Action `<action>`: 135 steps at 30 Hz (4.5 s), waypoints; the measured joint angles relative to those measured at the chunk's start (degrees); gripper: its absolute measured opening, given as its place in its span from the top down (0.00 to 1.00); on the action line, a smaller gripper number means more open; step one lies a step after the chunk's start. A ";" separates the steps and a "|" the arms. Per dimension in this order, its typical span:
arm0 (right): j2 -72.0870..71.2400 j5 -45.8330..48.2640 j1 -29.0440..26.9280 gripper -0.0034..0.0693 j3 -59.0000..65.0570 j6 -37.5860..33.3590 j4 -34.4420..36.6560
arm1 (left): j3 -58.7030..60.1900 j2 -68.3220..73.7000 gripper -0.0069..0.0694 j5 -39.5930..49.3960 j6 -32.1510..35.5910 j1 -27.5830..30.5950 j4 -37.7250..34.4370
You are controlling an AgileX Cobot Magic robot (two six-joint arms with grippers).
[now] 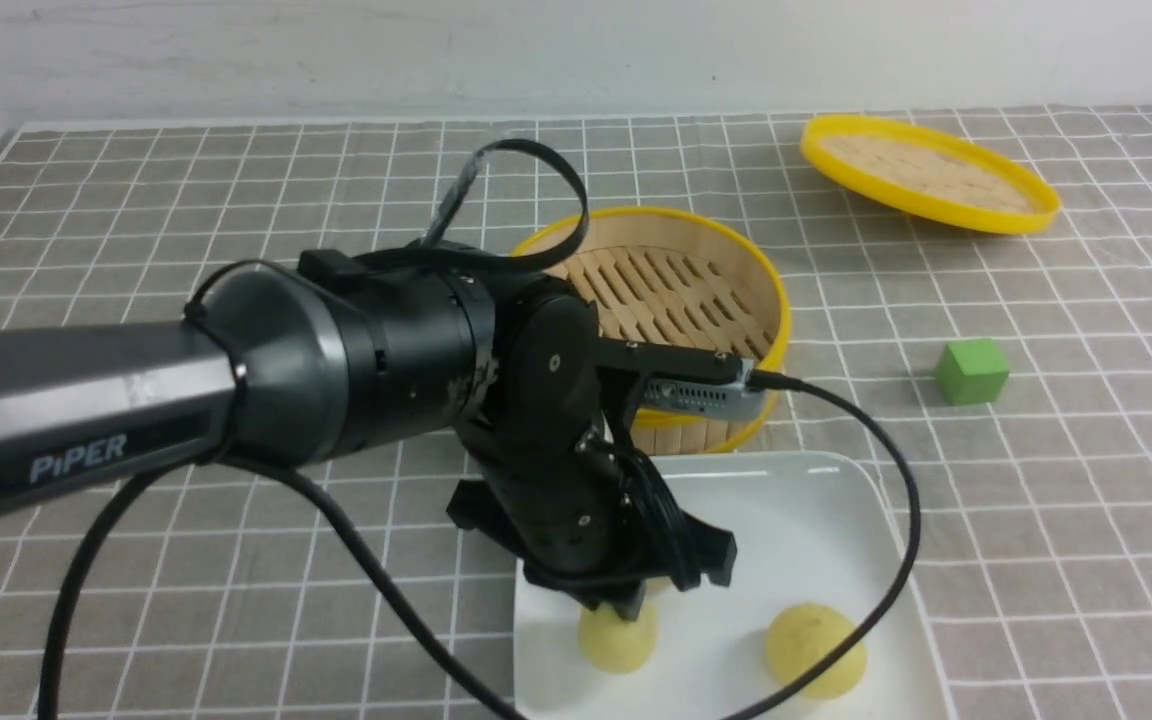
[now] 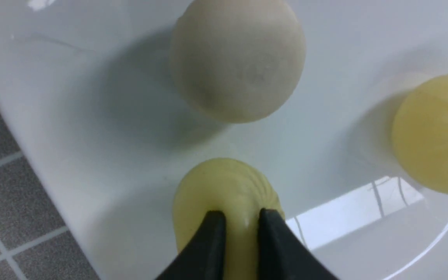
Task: Put the steamed buns into the plate on the grey tablecloth.
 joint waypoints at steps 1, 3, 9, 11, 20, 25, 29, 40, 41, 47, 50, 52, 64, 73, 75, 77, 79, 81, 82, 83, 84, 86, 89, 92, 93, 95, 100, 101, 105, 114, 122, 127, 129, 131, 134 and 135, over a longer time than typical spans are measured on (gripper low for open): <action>-1.69 1.04 0.00 0.86 0.02 0.07 -0.02 | 0.00 0.00 0.65 0.07 0.00 0.00 0.00; -5.27 2.82 0.00 0.86 0.02 0.93 -0.21 | 0.00 0.00 0.58 0.19 0.00 0.00 0.00; -19.83 4.74 0.00 0.86 0.07 4.82 -1.45 | 0.00 -0.72 0.41 0.19 0.00 0.00 0.00; -25.54 5.21 0.00 0.86 0.07 6.17 -1.58 | 0.00 -1.63 0.39 0.13 0.00 0.00 0.35; -41.87 -12.01 0.00 0.91 10.98 8.45 -1.72 | 0.00 -8.58 0.49 0.31 -1.45 0.00 5.52; -42.18 -26.56 0.00 0.97 20.30 8.55 -1.79 | 0.00 -12.38 0.70 1.19 -2.66 0.00 8.85; -42.18 -36.55 0.00 0.97 25.38 8.70 -2.74 | 0.00 -13.15 0.87 2.12 -2.66 0.00 9.15; -42.18 -36.63 0.00 0.97 26.96 -5.41 11.87 | 0.00 -13.22 0.91 2.50 -2.66 0.00 11.11; -42.18 -36.84 0.00 0.97 27.03 -6.23 12.49 | 0.00 -13.22 0.91 2.50 -2.66 0.00 11.18; -42.18 -38.90 0.00 0.97 27.05 -7.08 13.27 | 0.00 -13.22 0.90 2.37 -2.66 0.00 11.48; -42.18 -38.90 0.00 0.96 27.05 -7.20 13.27 | 0.00 -13.22 0.90 2.37 -2.66 0.00 11.48; -42.18 -38.90 0.00 0.96 27.05 -7.27 13.27 | 0.00 -13.22 0.89 2.31 -2.66 0.00 11.54; -42.18 -38.90 0.00 0.95 27.05 -7.26 13.27 | 0.00 -13.22 0.88 1.44 -2.66 0.00 13.30; -44.49 -40.54 -5.68 0.94 28.46 -7.26 12.39 | 0.00 -13.22 0.86 1.90 -2.66 0.00 13.65; -44.73 -42.13 -8.84 0.94 30.27 -7.28 12.16 | 0.00 -13.22 0.86 1.90 -2.66 0.00 13.65; -45.75 -44.45 -15.00 0.93 35.36 -7.32 11.42 | 0.00 -13.22 0.86 1.79 -2.66 0.00 13.65; -46.81 -44.71 -18.74 0.93 39.28 -7.32 10.10 | 0.00 -13.27 0.86 1.68 -2.66 0.00 13.70; -47.67 -44.65 -20.94 0.93 42.13 -7.32 9.31 | 0.00 -13.44 0.86 1.69 -2.66 0.00 13.84; -48.39 -44.10 -22.88 0.92 43.99 -7.32 8.94 | 0.00 -13.89 0.86 1.69 -2.66 0.00 13.90; -48.84 -43.86 -23.84 0.92 45.38 -7.32 8.67 | 0.00 -14.35 0.86 1.69 -2.66 0.00 13.99; -49.07 -43.71 -24.29 0.92 45.62 -7.32 8.58 | 0.00 -14.48 0.86 1.69 -2.66 0.00 13.98; -49.97 -42.51 -26.75 0.92 48.15 -7.32 8.10 | 0.00 -16.88 0.86 2.06 -2.66 0.00 14.74; -50.15 -43.14 -28.34 0.91 48.20 -7.32 7.83 | 0.00 -21.71 0.86 3.13 -2.66 0.00 15.80; -50.15 -43.52 -29.19 0.90 48.32 -7.32 7.84 | 0.00 -27.41 0.86 4.00 -2.66 0.00 16.88; -50.15 -43.52 -29.53 0.90 48.32 -7.32 7.84 | 0.00 -29.10 0.86 4.25 -2.66 0.00 17.13; -50.15 -43.52 -30.70 0.90 48.32 -7.32 7.84 | 0.00 -33.67 0.86 5.57 -2.66 0.00 18.06; -50.15 -43.52 -35.23 0.90 48.32 -7.44 7.84 | 0.00 -42.47 0.86 10.98 -2.66 0.00 20.08; -50.15 -43.52 -35.70 0.90 48.32 -7.44 7.84 | 0.00 -44.09 0.86 11.92 -2.66 0.00 20.49; -50.15 -43.52 -36.32 0.90 48.32 -7.48 7.84 | 0.00 -48.71 0.86 14.00 -2.66 0.00 21.04; -50.15 -43.48 -36.50 0.89 48.32 -7.50 7.71 | 8.03 -61.76 0.87 14.92 -5.69 0.00 21.35; -50.15 -43.48 -36.51 0.87 48.32 -7.50 7.71 | 27.57 -67.42 0.87 -7.16 -15.65 0.00 21.33; -50.15 -43.48 -36.51 0.86 48.32 -7.56 7.71 | 32.19 -67.43 0.86 -16.30 -22.71 0.00 21.27; -50.15 -43.48 -36.51 0.86 48.32 -7.56 7.71 | 33.03 -67.43 0.86 -16.91 -23.44 0.00 21.68; -50.15 -43.48 -36.51 0.85 48.32 -7.56 7.71 | 33.49 -67.43 0.86 -16.73 -23.60 0.00 22.14; -50.15 -43.48 -36.51 0.85 48.32 -7.56 7.71 | 33.76 -67.43 0.86 -14.99 -23.64 0.00 23.61; -50.15 -43.48 -36.51 0.84 48.32 -7.56 7.71 | 33.81 -67.43 0.86 -13.29 -23.64 0.00 24.94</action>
